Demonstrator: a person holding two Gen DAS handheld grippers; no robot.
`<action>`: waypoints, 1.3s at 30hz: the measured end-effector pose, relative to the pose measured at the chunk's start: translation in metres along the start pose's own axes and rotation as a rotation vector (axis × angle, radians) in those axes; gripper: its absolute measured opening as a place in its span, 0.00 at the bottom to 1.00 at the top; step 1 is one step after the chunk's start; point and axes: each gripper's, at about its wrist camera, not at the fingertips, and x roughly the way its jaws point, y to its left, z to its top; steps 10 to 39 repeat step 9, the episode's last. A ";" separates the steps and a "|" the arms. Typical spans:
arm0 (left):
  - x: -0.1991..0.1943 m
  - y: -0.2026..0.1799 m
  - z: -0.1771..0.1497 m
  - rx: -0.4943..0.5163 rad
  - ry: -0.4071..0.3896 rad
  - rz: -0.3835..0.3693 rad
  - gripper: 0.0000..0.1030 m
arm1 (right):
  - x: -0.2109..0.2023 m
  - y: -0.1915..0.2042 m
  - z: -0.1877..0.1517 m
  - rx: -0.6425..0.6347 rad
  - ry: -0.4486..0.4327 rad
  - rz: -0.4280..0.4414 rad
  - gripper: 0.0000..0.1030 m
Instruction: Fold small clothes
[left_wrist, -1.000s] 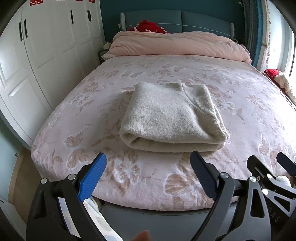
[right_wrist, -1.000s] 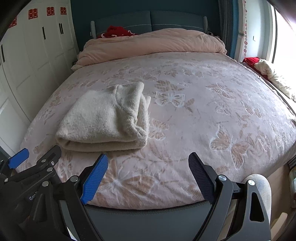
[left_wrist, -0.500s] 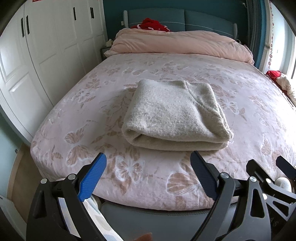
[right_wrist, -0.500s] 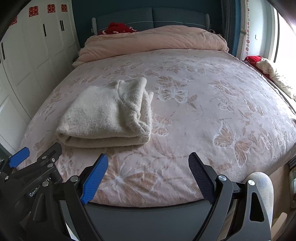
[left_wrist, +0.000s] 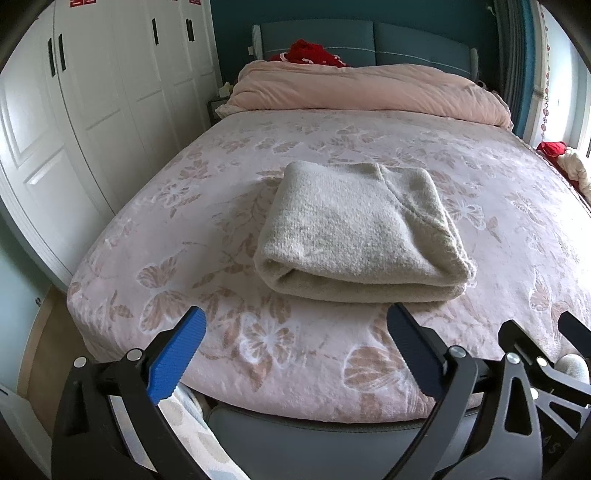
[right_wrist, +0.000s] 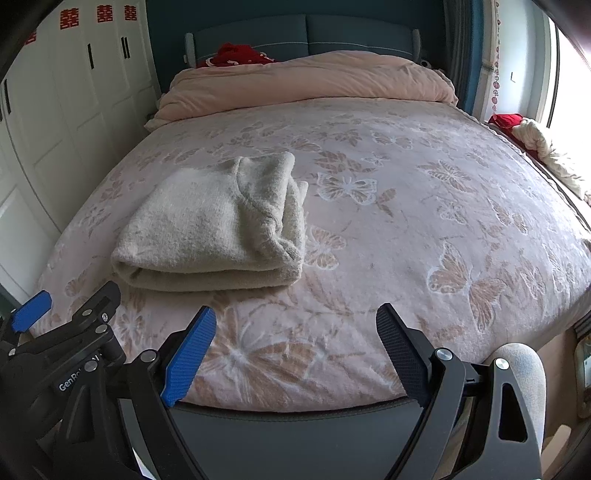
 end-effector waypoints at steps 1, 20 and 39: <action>0.000 0.000 0.000 0.000 0.001 0.000 0.93 | 0.000 0.000 0.000 0.002 -0.001 -0.002 0.84; 0.001 -0.002 -0.002 0.016 -0.005 0.008 0.89 | 0.001 0.001 -0.001 0.003 -0.001 -0.014 0.84; 0.001 -0.002 -0.002 0.016 -0.005 0.008 0.89 | 0.001 0.001 -0.001 0.003 -0.001 -0.014 0.84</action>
